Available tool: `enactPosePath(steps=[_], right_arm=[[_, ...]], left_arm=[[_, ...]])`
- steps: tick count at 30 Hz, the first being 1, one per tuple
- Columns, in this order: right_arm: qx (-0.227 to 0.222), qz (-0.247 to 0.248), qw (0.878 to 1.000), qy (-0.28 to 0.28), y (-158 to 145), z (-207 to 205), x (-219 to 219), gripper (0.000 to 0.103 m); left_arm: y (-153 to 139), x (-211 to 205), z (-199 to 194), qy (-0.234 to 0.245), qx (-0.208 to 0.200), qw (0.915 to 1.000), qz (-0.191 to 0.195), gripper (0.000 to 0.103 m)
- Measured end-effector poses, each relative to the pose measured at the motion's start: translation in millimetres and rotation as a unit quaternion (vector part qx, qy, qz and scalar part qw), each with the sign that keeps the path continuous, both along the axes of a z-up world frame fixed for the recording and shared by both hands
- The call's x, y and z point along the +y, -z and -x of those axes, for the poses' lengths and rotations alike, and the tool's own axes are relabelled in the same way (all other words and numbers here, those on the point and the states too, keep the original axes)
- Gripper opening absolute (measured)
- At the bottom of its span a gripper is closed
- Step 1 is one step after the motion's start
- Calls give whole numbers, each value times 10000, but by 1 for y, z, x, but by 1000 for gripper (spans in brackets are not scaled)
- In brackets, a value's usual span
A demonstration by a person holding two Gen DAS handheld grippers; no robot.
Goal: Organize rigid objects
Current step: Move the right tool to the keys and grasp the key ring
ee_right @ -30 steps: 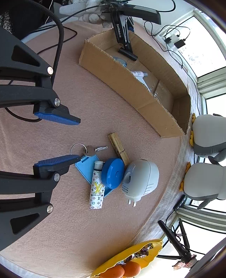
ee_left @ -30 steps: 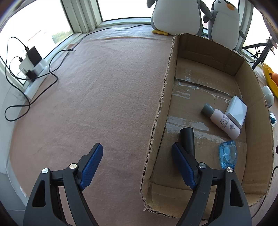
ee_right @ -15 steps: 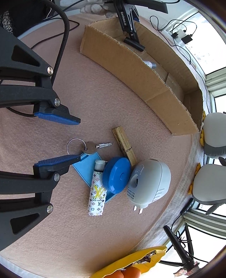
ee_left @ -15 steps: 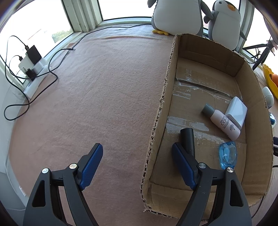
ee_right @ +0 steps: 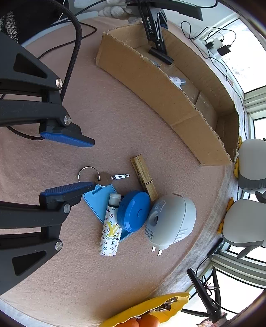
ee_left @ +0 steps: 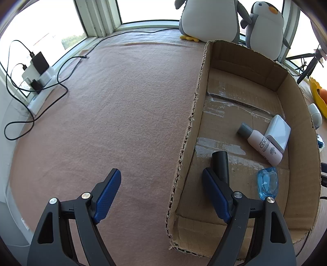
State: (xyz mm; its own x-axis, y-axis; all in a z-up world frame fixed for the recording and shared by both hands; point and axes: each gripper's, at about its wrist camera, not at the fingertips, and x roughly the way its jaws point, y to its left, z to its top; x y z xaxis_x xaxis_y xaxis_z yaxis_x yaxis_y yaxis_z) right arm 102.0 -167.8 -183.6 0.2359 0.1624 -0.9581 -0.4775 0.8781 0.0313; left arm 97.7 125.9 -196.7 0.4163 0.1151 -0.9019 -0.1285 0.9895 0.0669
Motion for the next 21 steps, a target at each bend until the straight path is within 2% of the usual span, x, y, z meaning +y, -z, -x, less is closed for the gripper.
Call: enactPosePath(steps=[8, 14, 16, 21], right_arm=[[180, -122, 9997, 102, 10, -6, -3, 31], [338, -429, 9974, 463, 10, -16, -17, 18], [284, -319, 9981, 454, 11, -16, -14, 14], [212, 229, 9994, 145, 11, -15, 2, 12]], left_arm=[[0, 0, 0, -11, -2, 10000, 3, 83], [0, 0, 0, -8, -10, 10000, -30, 83], [0, -1, 1, -7, -17, 10000, -52, 83], [0, -1, 1, -7, -19, 10000, -56, 83]])
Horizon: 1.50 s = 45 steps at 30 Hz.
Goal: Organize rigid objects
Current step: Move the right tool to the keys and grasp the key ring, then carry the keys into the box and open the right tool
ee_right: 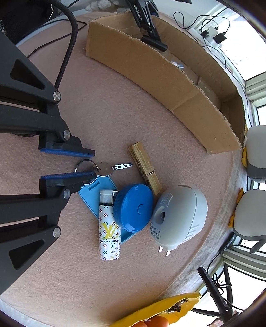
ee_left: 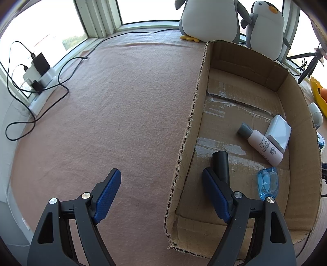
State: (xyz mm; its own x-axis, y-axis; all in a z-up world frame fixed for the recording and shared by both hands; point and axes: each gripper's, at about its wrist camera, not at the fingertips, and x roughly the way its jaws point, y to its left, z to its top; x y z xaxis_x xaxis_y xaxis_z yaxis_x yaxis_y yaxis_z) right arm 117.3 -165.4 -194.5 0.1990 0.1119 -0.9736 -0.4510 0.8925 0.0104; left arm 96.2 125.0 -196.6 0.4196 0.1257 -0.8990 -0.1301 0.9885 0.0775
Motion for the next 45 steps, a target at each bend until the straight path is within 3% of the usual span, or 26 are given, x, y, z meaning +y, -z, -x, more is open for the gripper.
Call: enactPosePath(steps=[2, 9, 17, 31, 45], right_arm=[[84, 61, 9999, -49, 0, -3, 2, 6], [223, -60, 9997, 12, -2, -8, -1, 5], [403, -1104, 9907, 687, -10, -19, -32, 5], [-162, -1846, 9785, 903, -57, -9, -28, 4], [-697, -2046, 9761, 229, -100, -16, 48, 4]], left_arm=[[0, 0, 0, -7, 0, 10000, 13, 83], [0, 2, 0, -22, -18, 10000, 62, 83], [1, 3, 0, -15, -12, 10000, 73, 83], [1, 3, 0, -16, -12, 10000, 70, 83], [0, 2, 0, -11, -23, 10000, 76, 83]])
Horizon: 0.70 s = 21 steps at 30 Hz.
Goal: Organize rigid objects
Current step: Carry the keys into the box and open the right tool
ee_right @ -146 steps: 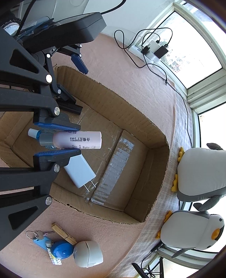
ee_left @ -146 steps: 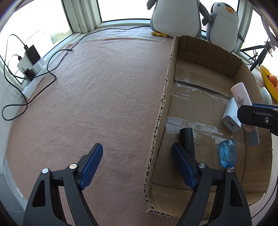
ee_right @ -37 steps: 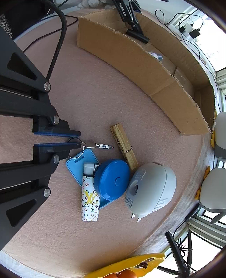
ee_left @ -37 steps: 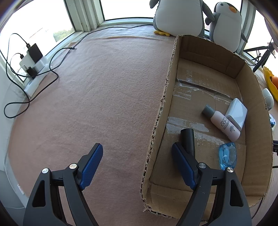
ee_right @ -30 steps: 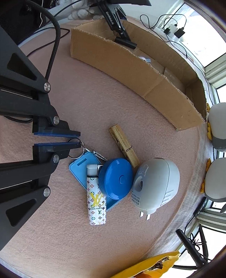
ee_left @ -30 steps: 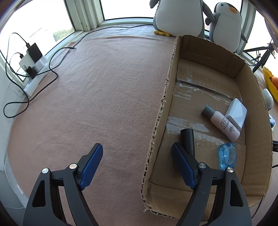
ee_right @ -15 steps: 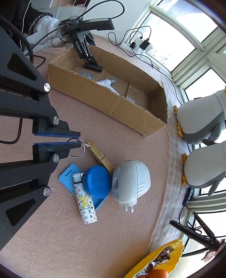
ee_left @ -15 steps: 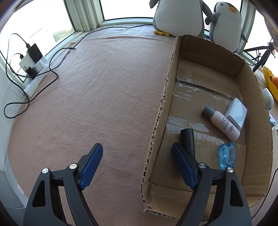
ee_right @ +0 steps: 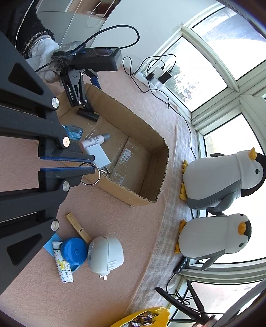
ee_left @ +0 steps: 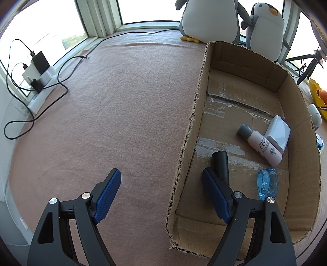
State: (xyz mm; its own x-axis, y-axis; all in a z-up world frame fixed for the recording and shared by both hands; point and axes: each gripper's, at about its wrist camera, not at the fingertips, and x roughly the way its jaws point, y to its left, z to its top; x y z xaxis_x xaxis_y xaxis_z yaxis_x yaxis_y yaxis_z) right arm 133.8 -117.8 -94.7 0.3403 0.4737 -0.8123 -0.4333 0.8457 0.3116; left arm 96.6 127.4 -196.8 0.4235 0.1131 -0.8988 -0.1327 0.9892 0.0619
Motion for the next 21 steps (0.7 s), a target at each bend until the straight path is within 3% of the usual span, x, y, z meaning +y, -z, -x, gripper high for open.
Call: enactPosePath(steps=[10, 21], right_arm=[[-311, 342, 9989, -126, 10, -24, 47, 4], [-302, 634, 9975, -122, 29, -44, 67, 4]], left_arm=[[0, -1, 0, 11, -14, 10000, 5, 83], [0, -1, 0, 7, -14, 10000, 6, 83]])
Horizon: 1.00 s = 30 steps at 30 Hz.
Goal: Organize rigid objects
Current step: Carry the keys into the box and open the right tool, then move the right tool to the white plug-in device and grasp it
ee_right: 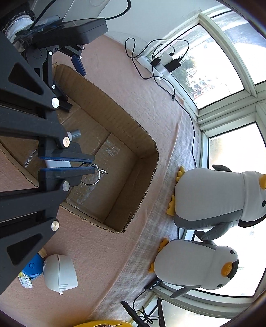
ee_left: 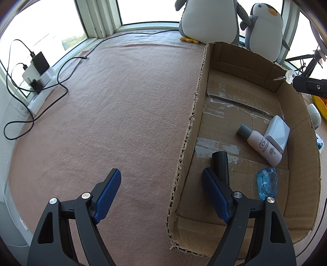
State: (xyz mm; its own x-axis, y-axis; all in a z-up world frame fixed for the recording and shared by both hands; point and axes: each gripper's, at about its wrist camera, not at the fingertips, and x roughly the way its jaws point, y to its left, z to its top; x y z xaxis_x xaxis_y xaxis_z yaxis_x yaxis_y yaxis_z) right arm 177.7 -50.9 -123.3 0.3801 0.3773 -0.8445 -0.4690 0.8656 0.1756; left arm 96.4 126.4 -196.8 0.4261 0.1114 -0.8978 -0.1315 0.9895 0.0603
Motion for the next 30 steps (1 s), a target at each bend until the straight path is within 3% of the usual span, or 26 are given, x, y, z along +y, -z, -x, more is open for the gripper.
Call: enactPosePath(steps=[14, 17, 19, 30], right_arm=[[-26, 148, 9999, 22, 5, -7, 6, 5], [-52, 155, 9999, 57, 4, -8, 5, 18], [-92, 175, 9998, 52, 2, -6, 4, 34], [-309, 157, 9991, 229, -15, 4, -17, 47]], left_arm=[[0, 0, 0, 2, -1, 10000, -1, 83], [0, 0, 0, 1, -2, 10000, -1, 83], [0, 0, 0, 1, -4, 10000, 3, 83], [0, 0, 0, 2, -4, 10000, -1, 83]])
